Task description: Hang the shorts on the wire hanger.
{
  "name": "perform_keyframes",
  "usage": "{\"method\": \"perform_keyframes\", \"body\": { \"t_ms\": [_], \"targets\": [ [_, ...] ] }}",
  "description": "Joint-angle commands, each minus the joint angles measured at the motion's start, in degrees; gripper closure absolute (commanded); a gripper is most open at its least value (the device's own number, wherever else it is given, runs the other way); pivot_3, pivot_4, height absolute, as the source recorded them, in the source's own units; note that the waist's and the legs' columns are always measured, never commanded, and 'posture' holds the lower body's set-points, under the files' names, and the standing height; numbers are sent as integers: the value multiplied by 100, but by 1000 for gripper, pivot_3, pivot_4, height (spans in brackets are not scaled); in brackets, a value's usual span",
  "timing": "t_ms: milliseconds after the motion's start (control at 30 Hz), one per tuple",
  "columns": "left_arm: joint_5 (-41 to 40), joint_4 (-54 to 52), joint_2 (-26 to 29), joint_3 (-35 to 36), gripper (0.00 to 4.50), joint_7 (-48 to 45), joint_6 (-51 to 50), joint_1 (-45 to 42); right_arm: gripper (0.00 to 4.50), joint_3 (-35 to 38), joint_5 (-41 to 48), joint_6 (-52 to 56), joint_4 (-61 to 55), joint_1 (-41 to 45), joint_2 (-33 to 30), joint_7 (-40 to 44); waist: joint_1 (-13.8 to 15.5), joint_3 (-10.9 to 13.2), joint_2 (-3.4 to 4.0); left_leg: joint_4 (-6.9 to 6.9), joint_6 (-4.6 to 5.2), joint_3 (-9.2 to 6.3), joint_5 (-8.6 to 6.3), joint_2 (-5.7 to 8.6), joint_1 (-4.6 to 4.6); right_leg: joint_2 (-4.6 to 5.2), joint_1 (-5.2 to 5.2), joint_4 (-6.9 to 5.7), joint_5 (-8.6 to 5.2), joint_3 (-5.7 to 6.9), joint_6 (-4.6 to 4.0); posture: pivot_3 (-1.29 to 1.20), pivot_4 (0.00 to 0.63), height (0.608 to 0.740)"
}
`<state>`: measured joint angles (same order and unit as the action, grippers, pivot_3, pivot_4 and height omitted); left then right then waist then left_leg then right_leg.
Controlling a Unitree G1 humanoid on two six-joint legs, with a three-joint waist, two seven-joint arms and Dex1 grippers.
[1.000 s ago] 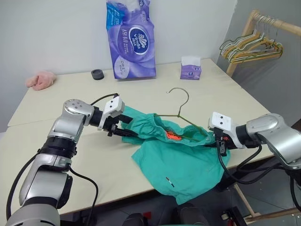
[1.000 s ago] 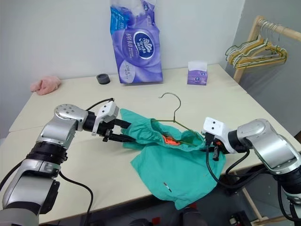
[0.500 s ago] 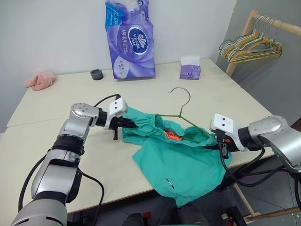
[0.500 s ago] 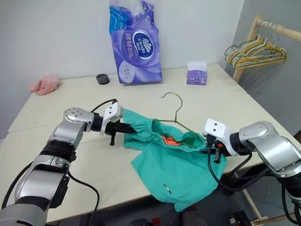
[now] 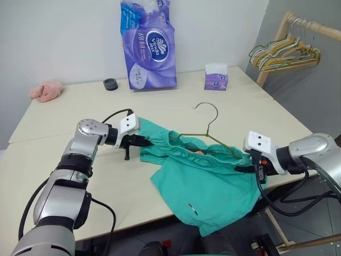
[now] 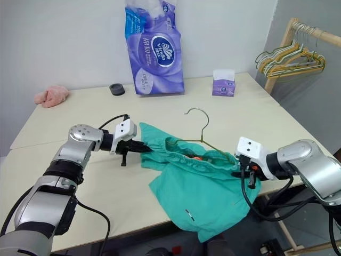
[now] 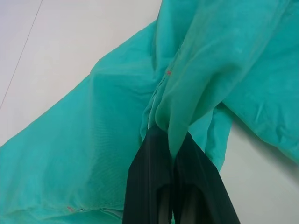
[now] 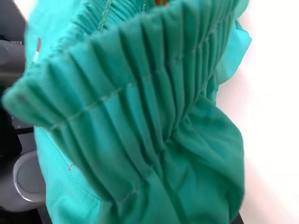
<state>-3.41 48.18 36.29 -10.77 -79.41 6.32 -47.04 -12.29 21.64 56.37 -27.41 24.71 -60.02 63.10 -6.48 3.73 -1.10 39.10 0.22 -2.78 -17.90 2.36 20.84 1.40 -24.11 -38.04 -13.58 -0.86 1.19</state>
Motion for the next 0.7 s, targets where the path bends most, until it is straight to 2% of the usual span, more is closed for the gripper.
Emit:
{"method": "perform_keyframes", "body": {
  "t_ms": [33,300,400,567,700],
  "targets": [
    [-72,-90,8,188,4485,11,14,-117,4500,190,101,-65,-154,64,7,-69,0,0,0,0,0,0,0,0,0,0,0,0,0,-1,0,-197,31,740],
    [-393,-697,-196,387,4485,-9,-184,75,4500,68,47,-76,-38,227,211,-182,5,0,0,0,0,0,0,0,0,0,0,0,0,-1,0,-189,32,740],
    [-359,-815,-139,368,3899,-43,-276,109,4500,69,58,-77,-28,227,220,-198,5,0,0,0,0,0,0,0,0,0,0,-1,0,-1,0,-187,30,740],
    [-338,-1017,-78,363,2383,-73,-273,241,4500,107,88,-39,-21,207,241,-226,5,0,0,0,0,0,0,0,0,0,0,-1,0,-1,0,-187,29,740],
    [-205,-912,-35,426,1166,270,103,302,4500,287,266,244,-60,130,273,-309,9,0,0,0,0,0,0,0,0,0,0,0,0,-1,0,-193,36,740]
  ]
}}
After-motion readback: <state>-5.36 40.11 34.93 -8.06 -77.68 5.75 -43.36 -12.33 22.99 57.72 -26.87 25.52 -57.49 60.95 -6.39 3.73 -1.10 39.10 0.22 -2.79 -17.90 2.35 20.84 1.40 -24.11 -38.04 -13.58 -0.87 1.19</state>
